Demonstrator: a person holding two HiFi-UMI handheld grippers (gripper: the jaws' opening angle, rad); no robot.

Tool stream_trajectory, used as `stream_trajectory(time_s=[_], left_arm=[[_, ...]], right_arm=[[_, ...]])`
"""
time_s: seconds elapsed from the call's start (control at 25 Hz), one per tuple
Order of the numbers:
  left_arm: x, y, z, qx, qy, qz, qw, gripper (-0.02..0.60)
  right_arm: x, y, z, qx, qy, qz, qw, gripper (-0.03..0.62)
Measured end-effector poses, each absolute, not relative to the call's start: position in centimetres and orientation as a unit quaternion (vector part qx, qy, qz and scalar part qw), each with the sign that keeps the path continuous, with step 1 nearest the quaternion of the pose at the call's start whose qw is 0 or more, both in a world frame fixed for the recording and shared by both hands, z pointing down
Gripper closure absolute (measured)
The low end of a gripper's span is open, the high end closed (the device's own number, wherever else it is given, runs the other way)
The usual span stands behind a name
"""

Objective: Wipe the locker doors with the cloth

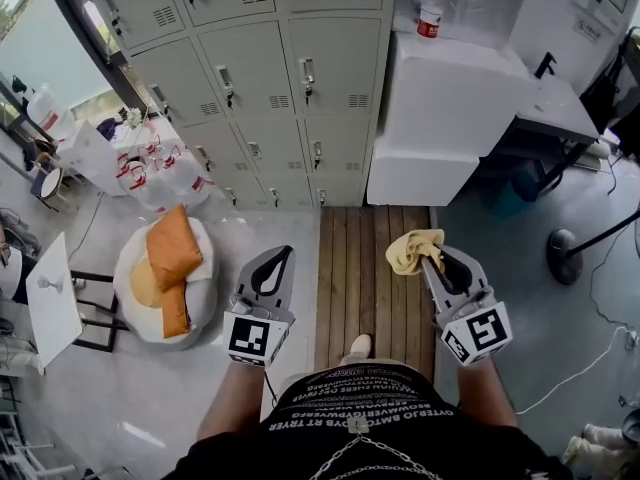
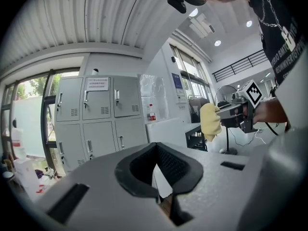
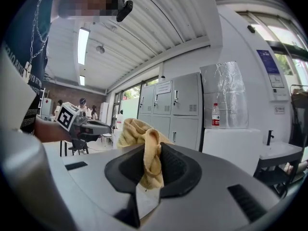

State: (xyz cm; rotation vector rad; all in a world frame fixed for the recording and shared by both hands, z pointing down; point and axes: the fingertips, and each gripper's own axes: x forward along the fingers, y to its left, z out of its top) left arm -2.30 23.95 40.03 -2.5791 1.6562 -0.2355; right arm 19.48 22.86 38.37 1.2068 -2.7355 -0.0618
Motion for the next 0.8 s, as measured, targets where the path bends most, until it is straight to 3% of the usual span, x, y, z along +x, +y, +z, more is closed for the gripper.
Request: stream_trajectory(time_s=[0.8], left_arm=[[-1.4,20.5,40.1,-0.813,0.576,-0.083,0.018,0.577]], right_arm=[[21.3,16.8,37.8,0.367,-0.928,-0.022,0.053,0.539]])
